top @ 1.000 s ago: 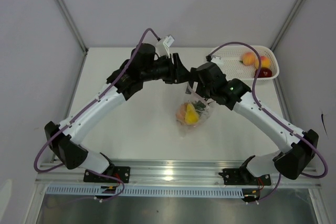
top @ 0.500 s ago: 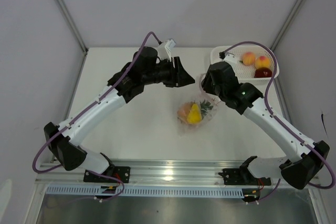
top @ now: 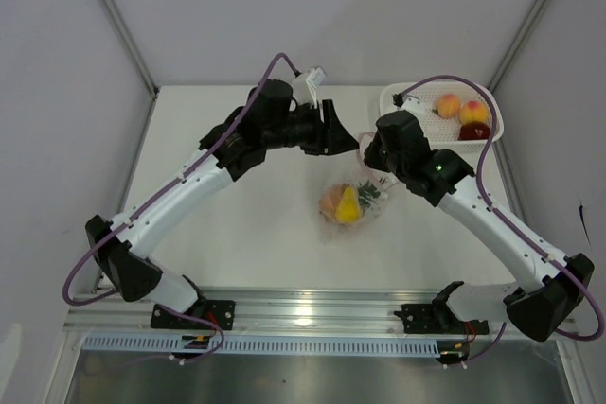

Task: Place the food in the zip-top bag and seal the zipper
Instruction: Adjust the zipper food storage bag at the center of the board.

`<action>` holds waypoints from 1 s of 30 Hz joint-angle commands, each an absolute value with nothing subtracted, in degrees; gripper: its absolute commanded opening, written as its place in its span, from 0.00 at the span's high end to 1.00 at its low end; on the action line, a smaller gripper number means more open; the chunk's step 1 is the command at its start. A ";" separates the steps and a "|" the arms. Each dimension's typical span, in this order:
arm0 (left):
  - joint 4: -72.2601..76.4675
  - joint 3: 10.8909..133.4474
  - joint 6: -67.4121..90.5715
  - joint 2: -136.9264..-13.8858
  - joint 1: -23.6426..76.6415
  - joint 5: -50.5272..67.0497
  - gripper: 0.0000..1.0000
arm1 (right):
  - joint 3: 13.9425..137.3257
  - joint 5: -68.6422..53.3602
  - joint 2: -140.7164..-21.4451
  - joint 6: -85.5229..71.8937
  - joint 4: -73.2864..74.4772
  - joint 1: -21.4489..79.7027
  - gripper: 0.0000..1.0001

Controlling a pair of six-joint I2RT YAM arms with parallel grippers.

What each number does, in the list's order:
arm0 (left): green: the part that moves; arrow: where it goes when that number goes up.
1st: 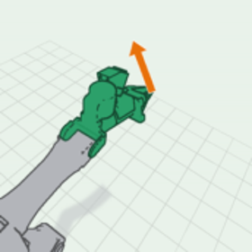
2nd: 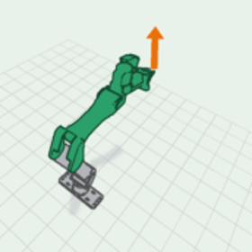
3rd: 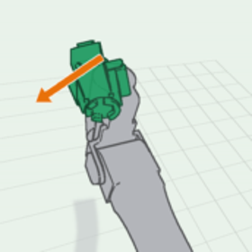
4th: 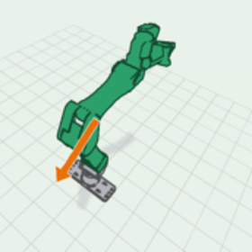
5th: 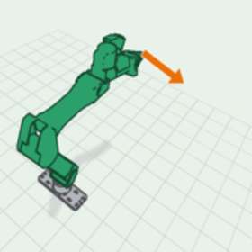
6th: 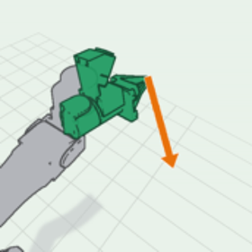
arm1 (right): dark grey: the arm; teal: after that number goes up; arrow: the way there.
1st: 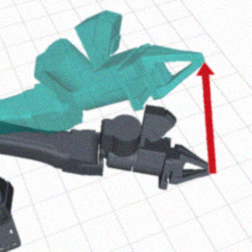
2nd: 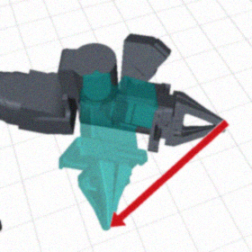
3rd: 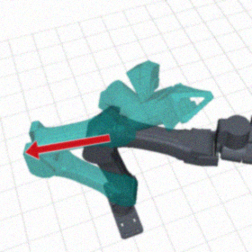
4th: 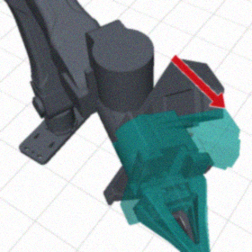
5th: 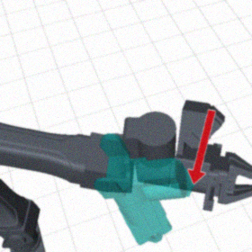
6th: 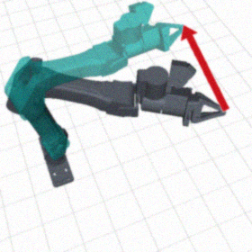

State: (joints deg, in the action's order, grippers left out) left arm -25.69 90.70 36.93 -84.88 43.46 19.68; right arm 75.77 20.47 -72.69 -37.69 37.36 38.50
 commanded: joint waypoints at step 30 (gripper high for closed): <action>-41.22 106.44 26.54 -97.82 47.81 3.61 0.62 | 77.96 19.16 -73.83 -37.09 35.07 38.58 1.00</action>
State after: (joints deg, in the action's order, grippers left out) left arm -40.32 104.90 28.71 -98.02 47.51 6.55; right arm 75.79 18.98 -72.95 -37.47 36.75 38.50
